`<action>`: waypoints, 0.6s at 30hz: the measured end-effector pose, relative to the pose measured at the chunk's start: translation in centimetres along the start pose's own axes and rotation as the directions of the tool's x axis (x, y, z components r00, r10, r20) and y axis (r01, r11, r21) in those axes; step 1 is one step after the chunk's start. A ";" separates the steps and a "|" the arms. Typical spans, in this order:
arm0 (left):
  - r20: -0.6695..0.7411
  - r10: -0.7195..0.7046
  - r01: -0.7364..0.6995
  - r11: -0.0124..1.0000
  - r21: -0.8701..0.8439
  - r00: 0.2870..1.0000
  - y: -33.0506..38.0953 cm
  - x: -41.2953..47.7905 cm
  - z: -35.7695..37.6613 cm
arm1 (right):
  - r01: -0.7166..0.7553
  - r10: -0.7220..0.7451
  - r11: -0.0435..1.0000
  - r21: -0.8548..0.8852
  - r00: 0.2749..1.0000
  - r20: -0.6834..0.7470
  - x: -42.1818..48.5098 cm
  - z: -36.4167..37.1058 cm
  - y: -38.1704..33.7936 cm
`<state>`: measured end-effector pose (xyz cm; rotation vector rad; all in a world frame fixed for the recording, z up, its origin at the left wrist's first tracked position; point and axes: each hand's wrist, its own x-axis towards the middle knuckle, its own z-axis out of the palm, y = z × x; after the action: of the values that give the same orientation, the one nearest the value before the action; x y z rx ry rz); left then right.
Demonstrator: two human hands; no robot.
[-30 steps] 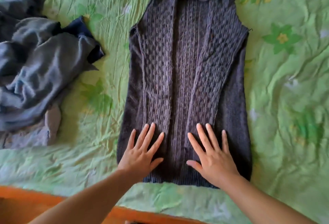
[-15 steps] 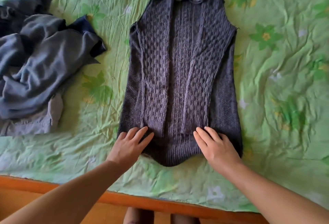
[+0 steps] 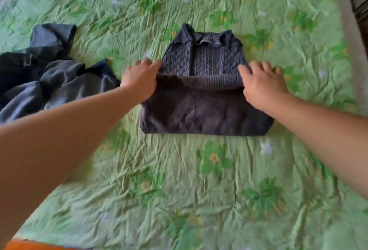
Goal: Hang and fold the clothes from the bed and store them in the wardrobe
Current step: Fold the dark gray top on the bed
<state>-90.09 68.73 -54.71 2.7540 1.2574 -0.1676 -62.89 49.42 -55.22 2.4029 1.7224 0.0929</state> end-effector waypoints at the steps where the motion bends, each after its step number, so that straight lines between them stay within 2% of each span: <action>1: -0.030 -0.036 0.037 0.999 0.031 0.999 0.4 1.4 -0.4 | -0.055 0.055 0.997 -0.056 0.998 -0.006 1.8 -0.4 0.2; 2: -0.050 -0.049 0.051 0.998 0.038 0.998 1.2 2.0 -0.4 | -0.057 0.057 0.996 -0.064 0.998 -0.002 2.6 -0.6 -0.3; 4: -0.015 0.040 -0.040 0.999 0.025 0.999 3.2 0.8 0.9 | 0.075 -0.074 0.997 -0.018 0.996 0.051 1.5 0.2 -2.4; 6: 0.137 0.199 -0.209 0.976 0.067 0.970 4.7 -2.4 4.3 | 0.236 -0.237 0.971 0.031 0.951 0.199 -2.3 2.9 -4.8; 7: 0.240 0.243 -0.275 0.955 0.111 0.940 4.9 -4.2 6.1 | 0.272 -0.272 0.961 0.042 0.918 0.289 -4.3 4.2 -5.8; 9: 0.381 0.212 -0.296 0.938 0.178 0.900 4.3 -6.6 9.7 | 0.231 -0.233 0.972 0.052 0.892 0.388 -6.9 6.8 -6.4; 11: 0.350 0.159 -0.242 0.947 0.210 0.923 3.3 -7.2 11.9 | 0.167 -0.160 0.986 0.009 0.927 0.338 -7.2 8.8 -6.4; 13: 0.232 0.176 -0.231 0.944 0.236 0.957 2.7 -6.7 12.9 | 0.151 -0.134 0.987 -0.060 0.966 0.222 -6.7 9.8 -6.6; 15: 0.148 0.216 -0.243 0.950 0.197 0.965 2.7 -5.9 13.4 | 0.156 -0.146 0.986 -0.058 0.977 0.154 -6.5 10.4 -6.9; 18: 0.117 0.231 -0.245 0.963 0.114 0.966 3.0 -5.8 12.9 | 0.106 -0.114 0.993 0.044 0.957 0.265 -6.8 10.3 -7.4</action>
<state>-92.28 60.63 -66.41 2.9325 0.9105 -0.3754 -70.39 44.19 -66.27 2.2113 1.7351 -0.2620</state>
